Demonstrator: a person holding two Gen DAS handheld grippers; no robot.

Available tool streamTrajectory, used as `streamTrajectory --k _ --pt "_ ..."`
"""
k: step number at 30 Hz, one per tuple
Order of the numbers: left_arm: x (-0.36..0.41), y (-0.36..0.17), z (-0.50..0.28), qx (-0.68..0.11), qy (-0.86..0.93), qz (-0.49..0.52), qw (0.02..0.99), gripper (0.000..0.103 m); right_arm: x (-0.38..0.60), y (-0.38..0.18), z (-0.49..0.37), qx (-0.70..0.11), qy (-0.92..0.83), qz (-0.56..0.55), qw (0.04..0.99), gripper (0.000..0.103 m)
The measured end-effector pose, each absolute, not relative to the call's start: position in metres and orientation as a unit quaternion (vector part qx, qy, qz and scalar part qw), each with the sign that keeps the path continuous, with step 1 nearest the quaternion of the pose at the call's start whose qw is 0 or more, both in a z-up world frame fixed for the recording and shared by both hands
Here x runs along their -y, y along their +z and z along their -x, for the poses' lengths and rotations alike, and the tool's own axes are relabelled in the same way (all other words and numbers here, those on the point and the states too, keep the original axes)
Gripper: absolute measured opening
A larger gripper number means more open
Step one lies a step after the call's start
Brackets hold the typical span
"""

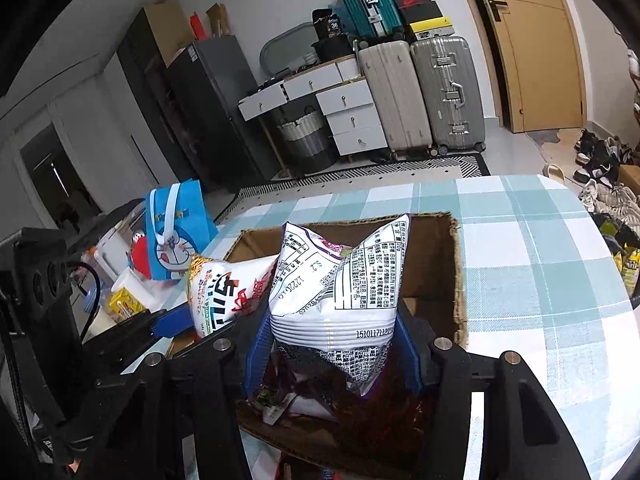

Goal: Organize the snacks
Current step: 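Lift both bags and lower them into the box, then open both tools to release the bags into the box, then move both tools back to the red cookie pack and cream biscuit pack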

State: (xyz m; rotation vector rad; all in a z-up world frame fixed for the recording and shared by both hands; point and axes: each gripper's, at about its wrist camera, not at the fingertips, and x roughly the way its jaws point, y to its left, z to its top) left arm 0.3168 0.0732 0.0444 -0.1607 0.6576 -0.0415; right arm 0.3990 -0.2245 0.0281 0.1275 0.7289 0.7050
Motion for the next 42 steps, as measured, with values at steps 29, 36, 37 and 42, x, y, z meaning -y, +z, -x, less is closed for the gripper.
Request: streamTrajectory --k 29,36,37,42 --pt "-0.097 0.048 -0.211 -0.325 -0.001 0.082 0.942 0.102 0.292 0.023 -0.305 -0.353 0.312 -0.006 0.882 0.102" --pt "-0.092 0.031 -0.190 -0.342 0.002 0.059 0.938 0.102 0.286 0.004 -0.284 -0.374 0.313 0.018 0.873 0.102" --pt "-0.092 0.031 -0.189 -0.343 0.004 0.059 0.937 0.102 0.284 0.002 -0.283 -0.377 0.312 0.020 0.872 0.102" --pt "-0.096 0.026 -0.177 -0.345 0.013 0.054 0.937 0.102 0.271 -0.011 -0.279 -0.398 0.320 0.031 0.859 0.102"
